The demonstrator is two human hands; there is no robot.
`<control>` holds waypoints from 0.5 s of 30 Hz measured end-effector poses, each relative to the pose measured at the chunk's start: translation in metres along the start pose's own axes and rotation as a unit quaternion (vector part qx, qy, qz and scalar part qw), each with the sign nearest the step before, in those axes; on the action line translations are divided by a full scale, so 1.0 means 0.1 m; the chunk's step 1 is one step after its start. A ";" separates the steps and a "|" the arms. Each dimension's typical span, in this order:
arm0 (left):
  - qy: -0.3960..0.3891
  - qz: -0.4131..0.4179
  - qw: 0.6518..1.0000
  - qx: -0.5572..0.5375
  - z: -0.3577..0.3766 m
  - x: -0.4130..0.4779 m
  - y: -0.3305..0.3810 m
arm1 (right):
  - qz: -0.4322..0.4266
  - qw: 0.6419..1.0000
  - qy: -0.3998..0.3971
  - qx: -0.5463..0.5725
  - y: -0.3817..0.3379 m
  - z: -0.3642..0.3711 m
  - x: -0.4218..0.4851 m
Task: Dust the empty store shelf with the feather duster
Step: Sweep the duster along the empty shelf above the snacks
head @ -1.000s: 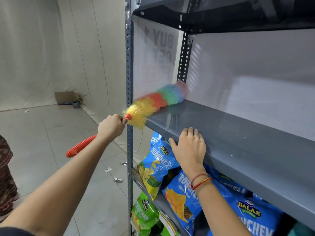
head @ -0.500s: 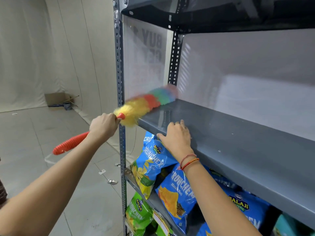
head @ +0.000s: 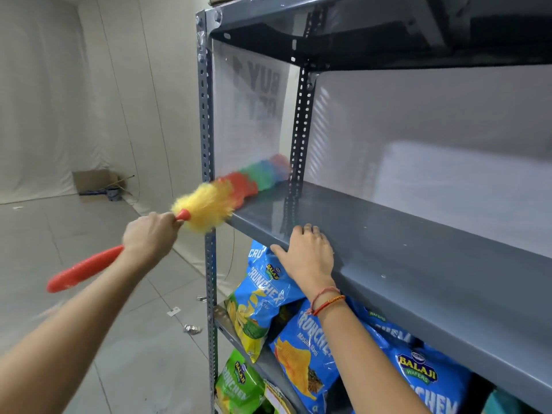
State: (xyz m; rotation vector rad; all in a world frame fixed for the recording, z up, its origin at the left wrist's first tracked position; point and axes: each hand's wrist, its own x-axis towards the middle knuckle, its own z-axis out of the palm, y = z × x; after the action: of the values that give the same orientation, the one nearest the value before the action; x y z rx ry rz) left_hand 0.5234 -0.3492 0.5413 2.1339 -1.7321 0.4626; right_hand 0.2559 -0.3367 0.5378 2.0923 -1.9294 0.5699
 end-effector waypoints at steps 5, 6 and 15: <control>-0.016 -0.085 0.996 0.004 0.00 -0.07 0.41 | -0.003 1.000 0.019 -0.009 0.00 0.02 -0.01; -0.020 -0.095 0.995 0.009 -0.03 -0.06 0.44 | -0.003 1.000 0.019 -0.009 0.00 0.03 -0.01; -0.046 0.019 0.992 -0.119 -0.05 -0.17 0.54 | -0.004 1.000 0.014 -0.022 0.01 0.04 -0.02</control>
State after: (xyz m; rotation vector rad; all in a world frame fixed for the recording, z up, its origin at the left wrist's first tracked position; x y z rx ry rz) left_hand 0.4668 -0.3426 0.5419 1.9846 -1.7801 0.1594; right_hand 0.2551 -0.3370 0.5336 2.0527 -1.9006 0.5482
